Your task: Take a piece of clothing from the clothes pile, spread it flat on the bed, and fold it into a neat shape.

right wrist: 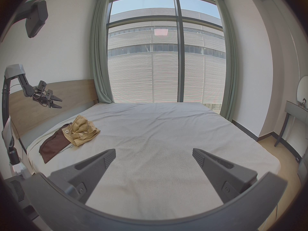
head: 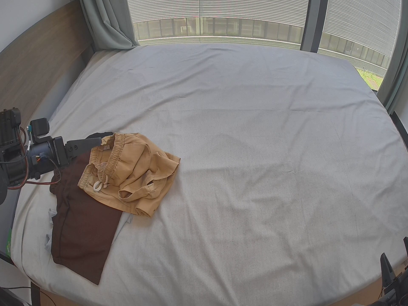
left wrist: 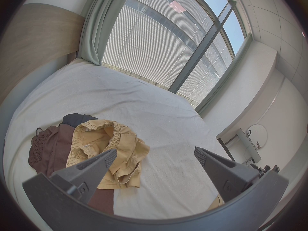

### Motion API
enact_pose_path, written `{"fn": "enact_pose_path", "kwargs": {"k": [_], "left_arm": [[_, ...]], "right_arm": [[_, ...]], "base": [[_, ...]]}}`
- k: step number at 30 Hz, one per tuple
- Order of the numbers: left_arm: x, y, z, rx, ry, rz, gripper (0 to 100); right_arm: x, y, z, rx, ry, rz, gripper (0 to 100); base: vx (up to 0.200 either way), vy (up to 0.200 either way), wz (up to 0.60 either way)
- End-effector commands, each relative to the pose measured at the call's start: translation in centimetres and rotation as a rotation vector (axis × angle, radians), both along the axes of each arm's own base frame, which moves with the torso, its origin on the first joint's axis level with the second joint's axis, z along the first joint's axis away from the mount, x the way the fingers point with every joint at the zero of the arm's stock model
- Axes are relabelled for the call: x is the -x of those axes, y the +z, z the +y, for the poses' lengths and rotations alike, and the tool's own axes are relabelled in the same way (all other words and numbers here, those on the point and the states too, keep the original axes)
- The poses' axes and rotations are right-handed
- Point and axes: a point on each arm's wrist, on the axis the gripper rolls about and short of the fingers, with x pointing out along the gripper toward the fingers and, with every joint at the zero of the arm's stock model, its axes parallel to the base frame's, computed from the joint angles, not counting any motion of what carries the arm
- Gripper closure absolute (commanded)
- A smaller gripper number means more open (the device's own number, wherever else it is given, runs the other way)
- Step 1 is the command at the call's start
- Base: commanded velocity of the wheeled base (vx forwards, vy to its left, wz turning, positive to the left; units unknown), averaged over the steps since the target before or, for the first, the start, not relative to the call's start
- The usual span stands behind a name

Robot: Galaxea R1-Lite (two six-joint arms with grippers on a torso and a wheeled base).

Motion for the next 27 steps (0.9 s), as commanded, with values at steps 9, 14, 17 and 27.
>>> {"fn": "enact_pose_path", "kwargs": {"k": [9,14,17,27], "left_arm": [[-4.3,-2.3,0.3,0.003,-0.001,0.072,0],[-5.9,-3.1,0.4,0.003,0.002,0.092,0],[-6.8,-3.5,0.5,0.005,0.004,0.101,0],[-9.9,-4.6,0.5,0.005,0.0,0.108,0]], "right_arm": [[0.0,-0.5,0.0,0.0,-0.001,0.004,0],[0.0,-0.5,0.0,0.0,0.0,0.004,0],[0.0,-0.5,0.0,0.0,-0.001,0.004,0],[0.0,-0.5,0.0,0.0,0.0,0.004,0]], "base": [[0.0,0.0,0.0],[0.0,0.0,0.0],[0.0,0.0,0.0],[0.0,0.0,0.0]]}}
